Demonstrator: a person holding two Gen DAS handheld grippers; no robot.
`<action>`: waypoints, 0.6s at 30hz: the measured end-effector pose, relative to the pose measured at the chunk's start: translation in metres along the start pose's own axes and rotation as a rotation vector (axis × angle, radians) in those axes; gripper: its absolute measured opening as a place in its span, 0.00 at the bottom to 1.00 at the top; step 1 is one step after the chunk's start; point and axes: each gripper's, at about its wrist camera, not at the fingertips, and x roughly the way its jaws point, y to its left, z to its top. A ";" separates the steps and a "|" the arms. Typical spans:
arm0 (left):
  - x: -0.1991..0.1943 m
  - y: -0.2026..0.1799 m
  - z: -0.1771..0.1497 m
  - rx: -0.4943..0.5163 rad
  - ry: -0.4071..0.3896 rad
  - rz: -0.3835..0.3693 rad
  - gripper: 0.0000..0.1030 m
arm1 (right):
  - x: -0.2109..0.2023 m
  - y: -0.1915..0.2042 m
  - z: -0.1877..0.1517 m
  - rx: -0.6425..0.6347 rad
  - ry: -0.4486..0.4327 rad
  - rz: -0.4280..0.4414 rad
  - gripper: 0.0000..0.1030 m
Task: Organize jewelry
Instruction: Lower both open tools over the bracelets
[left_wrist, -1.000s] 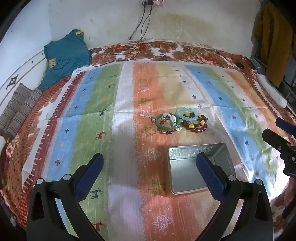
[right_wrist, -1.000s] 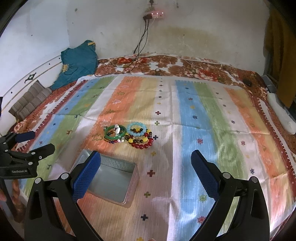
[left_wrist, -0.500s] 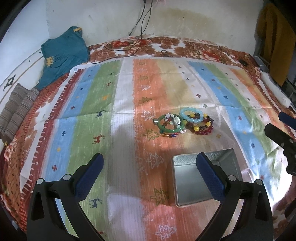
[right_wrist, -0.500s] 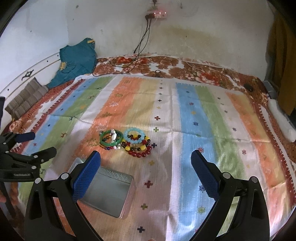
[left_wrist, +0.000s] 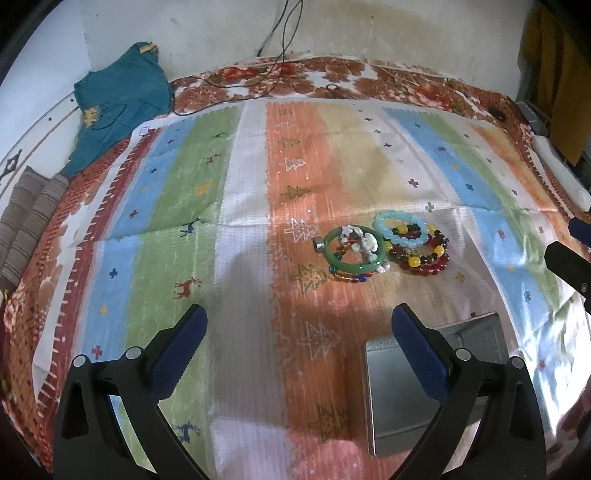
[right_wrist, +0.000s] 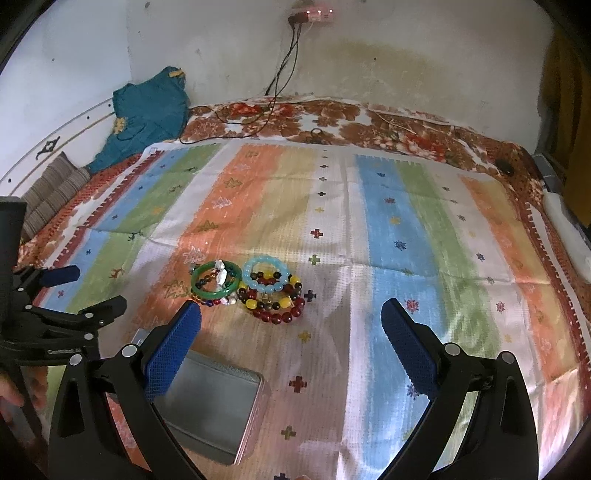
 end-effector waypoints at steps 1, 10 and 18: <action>0.003 0.000 0.002 0.003 0.003 0.000 0.95 | 0.002 0.000 0.001 -0.001 0.002 0.001 0.96; 0.028 0.006 0.014 -0.008 0.029 -0.010 0.95 | 0.033 -0.002 0.012 0.000 0.041 -0.006 0.96; 0.047 0.008 0.025 -0.005 0.045 -0.015 0.95 | 0.067 -0.004 0.014 -0.010 0.091 -0.026 0.96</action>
